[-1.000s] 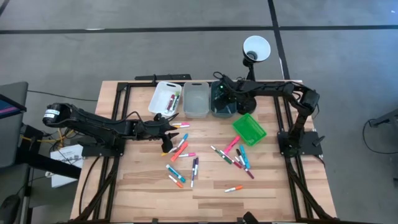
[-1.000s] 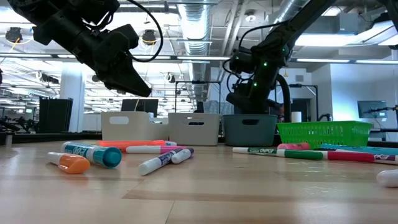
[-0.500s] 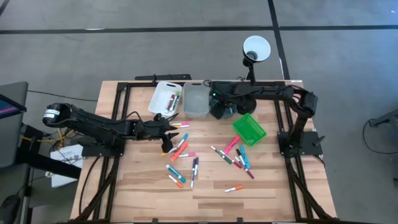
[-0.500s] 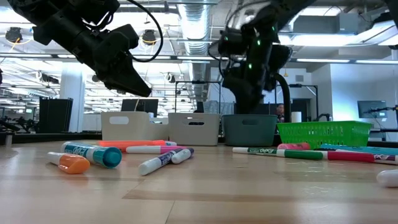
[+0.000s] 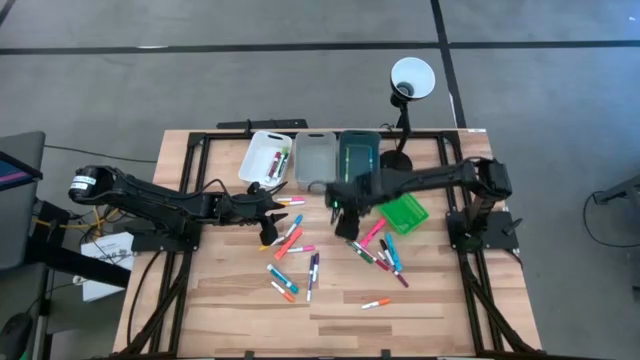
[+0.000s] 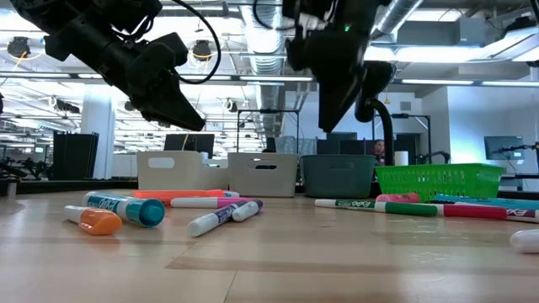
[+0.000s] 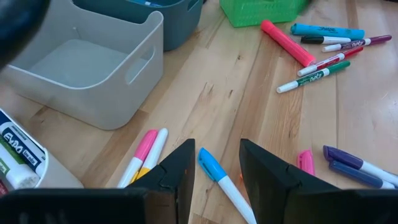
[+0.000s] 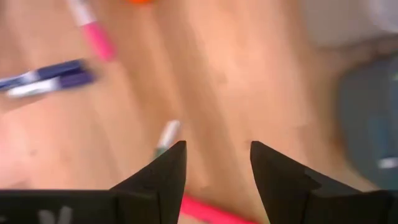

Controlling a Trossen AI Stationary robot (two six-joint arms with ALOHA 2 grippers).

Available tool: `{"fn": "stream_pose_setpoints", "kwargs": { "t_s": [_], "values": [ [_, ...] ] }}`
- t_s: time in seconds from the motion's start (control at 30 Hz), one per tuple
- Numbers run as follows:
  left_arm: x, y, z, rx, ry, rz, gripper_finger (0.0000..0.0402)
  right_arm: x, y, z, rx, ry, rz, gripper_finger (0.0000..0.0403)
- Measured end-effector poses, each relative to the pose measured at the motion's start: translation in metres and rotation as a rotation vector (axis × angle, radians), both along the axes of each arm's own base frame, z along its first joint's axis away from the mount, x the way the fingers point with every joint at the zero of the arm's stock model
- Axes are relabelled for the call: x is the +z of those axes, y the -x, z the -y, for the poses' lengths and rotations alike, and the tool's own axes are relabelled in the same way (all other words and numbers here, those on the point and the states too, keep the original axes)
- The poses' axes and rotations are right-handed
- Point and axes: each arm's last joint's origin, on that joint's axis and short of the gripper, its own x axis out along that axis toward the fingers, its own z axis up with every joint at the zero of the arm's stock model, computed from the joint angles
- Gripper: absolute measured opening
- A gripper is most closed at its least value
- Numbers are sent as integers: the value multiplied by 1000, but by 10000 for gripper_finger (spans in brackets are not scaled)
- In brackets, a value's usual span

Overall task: Pick & Place Markers
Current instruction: Put the green marker pen into the blue bin

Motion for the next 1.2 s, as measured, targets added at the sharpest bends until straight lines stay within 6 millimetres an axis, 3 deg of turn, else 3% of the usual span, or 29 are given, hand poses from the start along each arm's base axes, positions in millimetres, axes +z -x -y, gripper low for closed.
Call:
{"fn": "stream_pose_setpoints", "kwargs": {
  "t_s": [0.17, 0.33, 0.57, 0.77, 1.07, 1.2],
  "values": [
    [0, 0, 0, -1, 0, 0, 121, 0, 2, -41, 102, -3, 3, 159],
    [0, 0, 0, 1, 3, 1, 121, -9, 5, -59, 75, -28, 22, 155],
    [0, 0, 1, -14, 12, 0, 121, -30, 15, -59, -8, -42, -35, 154],
    [0, -1, 7, -166, 100, -4, 121, -49, 15, -54, -37, -63, 8, 154],
    [1, 2, 34, -302, 111, -2, 121, -71, 18, -48, -43, -65, 66, 154],
    [-2, 3, 46, -278, 102, 4, 121, -79, 21, -46, -47, -65, 68, 154]
  ]
}}
